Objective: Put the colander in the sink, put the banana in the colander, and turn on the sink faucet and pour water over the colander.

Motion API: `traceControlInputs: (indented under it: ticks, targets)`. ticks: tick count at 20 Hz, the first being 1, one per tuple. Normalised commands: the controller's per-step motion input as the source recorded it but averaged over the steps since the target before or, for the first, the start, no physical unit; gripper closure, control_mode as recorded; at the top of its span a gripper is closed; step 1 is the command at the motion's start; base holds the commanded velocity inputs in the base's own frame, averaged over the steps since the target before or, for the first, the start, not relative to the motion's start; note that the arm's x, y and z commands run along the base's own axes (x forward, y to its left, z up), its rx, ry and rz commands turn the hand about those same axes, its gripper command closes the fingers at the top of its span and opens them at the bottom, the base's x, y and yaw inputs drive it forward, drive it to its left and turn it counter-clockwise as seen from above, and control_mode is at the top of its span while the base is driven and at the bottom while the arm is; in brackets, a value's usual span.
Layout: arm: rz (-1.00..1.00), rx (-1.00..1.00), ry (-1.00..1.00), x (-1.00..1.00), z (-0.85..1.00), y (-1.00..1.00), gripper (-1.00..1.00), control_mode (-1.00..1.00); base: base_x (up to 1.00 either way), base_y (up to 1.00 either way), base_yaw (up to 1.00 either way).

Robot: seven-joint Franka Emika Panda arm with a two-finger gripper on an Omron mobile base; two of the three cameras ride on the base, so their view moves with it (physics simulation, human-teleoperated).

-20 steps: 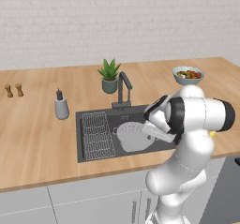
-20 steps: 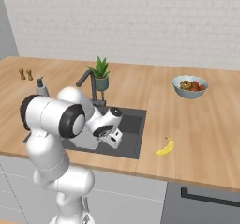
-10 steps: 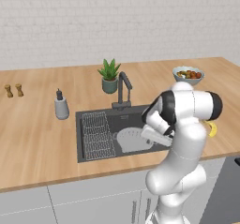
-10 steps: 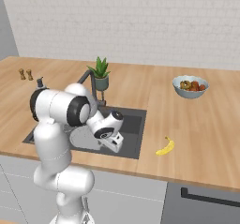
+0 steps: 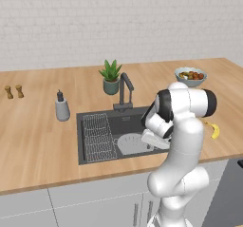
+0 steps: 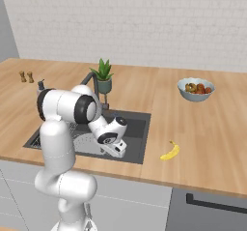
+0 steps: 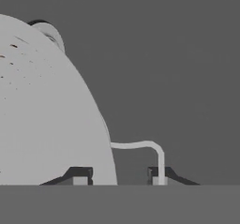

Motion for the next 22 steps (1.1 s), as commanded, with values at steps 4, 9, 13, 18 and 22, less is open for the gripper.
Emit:
traceControlInputs:
  ticks: [4,9,13,18,22]
  targets:
    - [0.0,0.0,0.03,0.0,-0.1,0.26,1.0,-1.0,0.0,0.0,0.0]
    - [0.0,0.0,0.01,0.0,-0.06,0.2,1.0,-1.0,0.0,0.0,0.0]
    - [0.0,0.0,0.0,0.0,-0.01,0.22,-1.0,-1.0,0.0,0.0,0.0]
    - [0.0,0.0,0.0,0.0,0.02,0.01,-1.0,-1.0,0.0,0.0,0.0]
    - [0.0,0.0,0.0,-0.1,0.34,0.0,-1.0,-1.0,0.0,0.0,0.0]
